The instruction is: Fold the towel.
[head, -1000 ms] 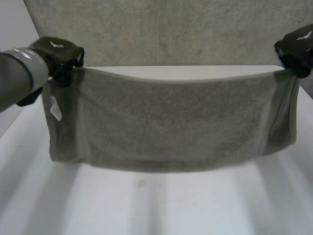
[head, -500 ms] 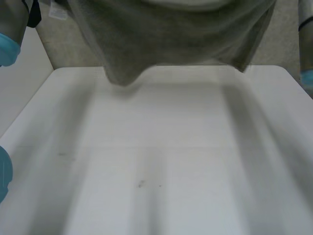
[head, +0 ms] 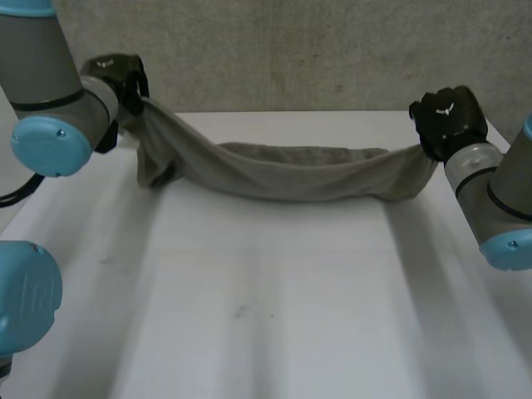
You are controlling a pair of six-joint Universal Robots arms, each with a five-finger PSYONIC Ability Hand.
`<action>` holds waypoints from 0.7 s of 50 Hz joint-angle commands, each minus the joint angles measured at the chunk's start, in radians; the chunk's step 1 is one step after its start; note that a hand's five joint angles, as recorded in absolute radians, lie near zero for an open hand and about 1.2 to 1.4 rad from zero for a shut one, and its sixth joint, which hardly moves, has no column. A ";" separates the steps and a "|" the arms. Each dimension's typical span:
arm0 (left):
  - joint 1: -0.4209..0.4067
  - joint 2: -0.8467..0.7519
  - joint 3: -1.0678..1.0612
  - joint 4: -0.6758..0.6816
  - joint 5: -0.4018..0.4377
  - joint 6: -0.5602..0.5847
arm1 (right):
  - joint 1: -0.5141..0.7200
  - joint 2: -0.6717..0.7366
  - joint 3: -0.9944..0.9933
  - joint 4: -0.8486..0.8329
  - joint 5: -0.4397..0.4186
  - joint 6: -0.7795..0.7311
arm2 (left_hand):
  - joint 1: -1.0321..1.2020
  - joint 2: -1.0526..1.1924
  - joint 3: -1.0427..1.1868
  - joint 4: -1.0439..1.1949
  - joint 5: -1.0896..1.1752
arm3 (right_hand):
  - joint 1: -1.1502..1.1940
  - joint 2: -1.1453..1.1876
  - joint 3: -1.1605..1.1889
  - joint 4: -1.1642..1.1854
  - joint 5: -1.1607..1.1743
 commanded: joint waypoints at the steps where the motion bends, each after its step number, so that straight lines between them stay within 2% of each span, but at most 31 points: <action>1: 0.005 -0.001 -0.067 -0.009 -0.001 0.010 | -0.003 -0.018 0.016 0.075 -0.002 0.003 | 0.204 0.178 0.180 0.178 0.185 | 0.153 0.070 0.038 0.037 0.122; 11: -0.003 0.001 -0.081 -0.010 -0.004 0.016 | -0.005 -0.024 0.010 0.081 -0.004 0.001 | 0.204 0.178 0.180 0.178 0.185 | 0.153 0.070 0.038 0.037 0.122; 20: -0.008 0.040 -0.219 0.022 -0.022 0.016 | -0.001 -0.018 0.015 0.081 -0.004 0.000 | 0.204 0.178 0.180 0.178 0.185 | 0.153 0.070 0.038 0.037 0.122; 26: -0.005 0.149 -0.466 0.174 -0.013 0.016 | -0.001 -0.017 0.021 0.083 -0.004 0.000 | 0.204 0.178 0.180 0.178 0.185 | 0.153 0.070 0.038 0.037 0.122; 28: 0.008 0.226 -0.655 0.303 0.010 0.019 | -0.003 -0.020 0.031 0.084 -0.001 0.000 | 0.204 0.178 0.180 0.178 0.185 | 0.153 0.070 0.038 0.037 0.122; 29: 0.008 0.226 -0.656 0.304 0.010 0.019 | -0.003 -0.020 0.031 0.084 -0.001 0.000 | 0.204 0.178 0.180 0.178 0.185 | 0.153 0.070 0.038 0.037 0.122; 31: 0.018 0.295 -0.836 0.425 0.038 0.034 | -0.003 -0.031 0.054 0.092 -0.001 -0.003 | 0.204 0.178 0.180 0.178 0.185 | 0.153 0.070 0.038 0.037 0.122; 35: 0.028 0.359 -0.997 0.491 0.053 0.080 | -0.003 -0.054 0.074 0.136 -0.001 -0.005 | 0.204 0.178 0.180 0.178 0.185 | 0.153 0.070 0.038 0.037 0.122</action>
